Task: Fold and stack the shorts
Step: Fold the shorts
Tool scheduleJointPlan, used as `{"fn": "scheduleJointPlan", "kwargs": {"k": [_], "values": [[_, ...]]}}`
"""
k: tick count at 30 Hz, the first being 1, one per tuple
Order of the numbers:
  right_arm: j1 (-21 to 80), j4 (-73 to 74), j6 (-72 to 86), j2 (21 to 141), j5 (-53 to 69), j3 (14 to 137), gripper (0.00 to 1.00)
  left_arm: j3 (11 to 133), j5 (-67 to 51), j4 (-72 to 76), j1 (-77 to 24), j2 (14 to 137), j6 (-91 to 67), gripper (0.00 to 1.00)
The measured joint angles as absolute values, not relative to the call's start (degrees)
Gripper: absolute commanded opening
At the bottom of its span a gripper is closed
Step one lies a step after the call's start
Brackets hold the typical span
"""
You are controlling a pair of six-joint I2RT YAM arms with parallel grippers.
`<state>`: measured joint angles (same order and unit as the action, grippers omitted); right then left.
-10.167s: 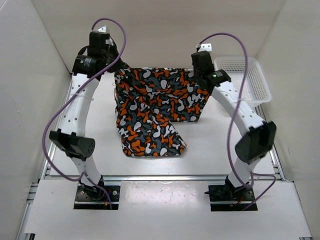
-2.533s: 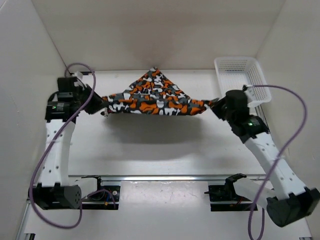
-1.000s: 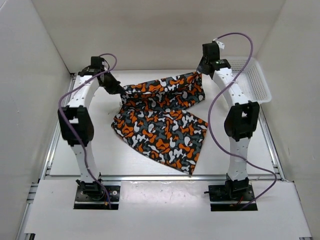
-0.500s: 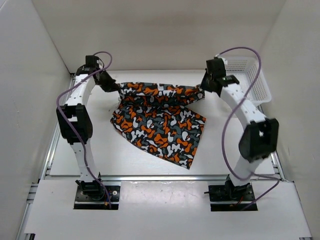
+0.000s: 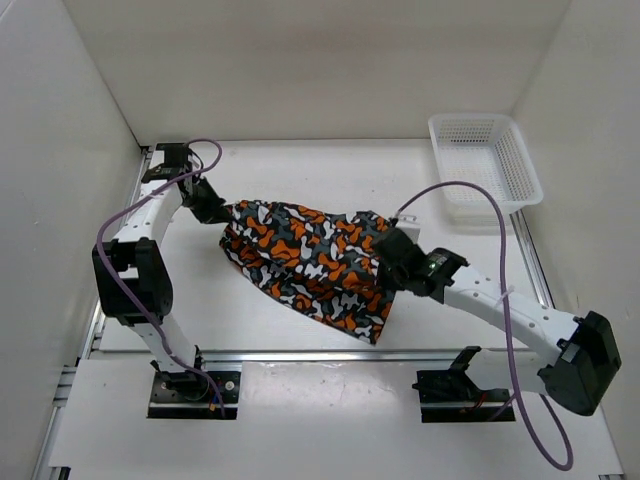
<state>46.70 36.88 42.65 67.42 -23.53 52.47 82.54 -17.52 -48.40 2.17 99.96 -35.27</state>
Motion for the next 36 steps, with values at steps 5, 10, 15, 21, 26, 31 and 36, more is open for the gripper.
{"fn": "scheduleJointPlan", "kwargs": {"k": [5, 10, 15, 21, 26, 31, 36], "values": [[56.2, 41.6, 50.3, 67.4, -28.0, 50.3, 0.0, 77.1, -15.7, -50.0, 3.0, 96.6, -33.4, 0.1], [59.0, 43.6, 54.2, 68.1, -30.1, 49.0, 0.0, 73.4, -13.8, -51.0, 3.6, 94.3, -32.5, 0.14], [63.9, 44.1, 55.5, 69.7, -31.7, 49.0, 0.01, 72.4, -12.3, -51.6, 5.3, 93.8, -31.3, 0.75], [70.3, 45.9, 55.9, 77.2, -32.1, 50.3, 0.86, 71.6, -11.5, -51.5, 7.2, 93.6, -31.3, 0.89], [72.6, 49.3, 55.5, 79.0, -32.4, 51.4, 0.9, 70.4, -11.2, -51.8, 7.2, 92.4, -31.3, 0.83], [72.5, 51.9, 55.9, 76.8, -33.4, 52.2, 0.51, 67.9, -10.2, -51.6, 7.2, 91.9, -31.2, 0.63], [72.7, 51.4, 54.6, 76.2, -32.1, 52.5, 0.5, 65.4, -9.5, -50.9, 7.2, 92.2, -31.3, 0.6]]}}
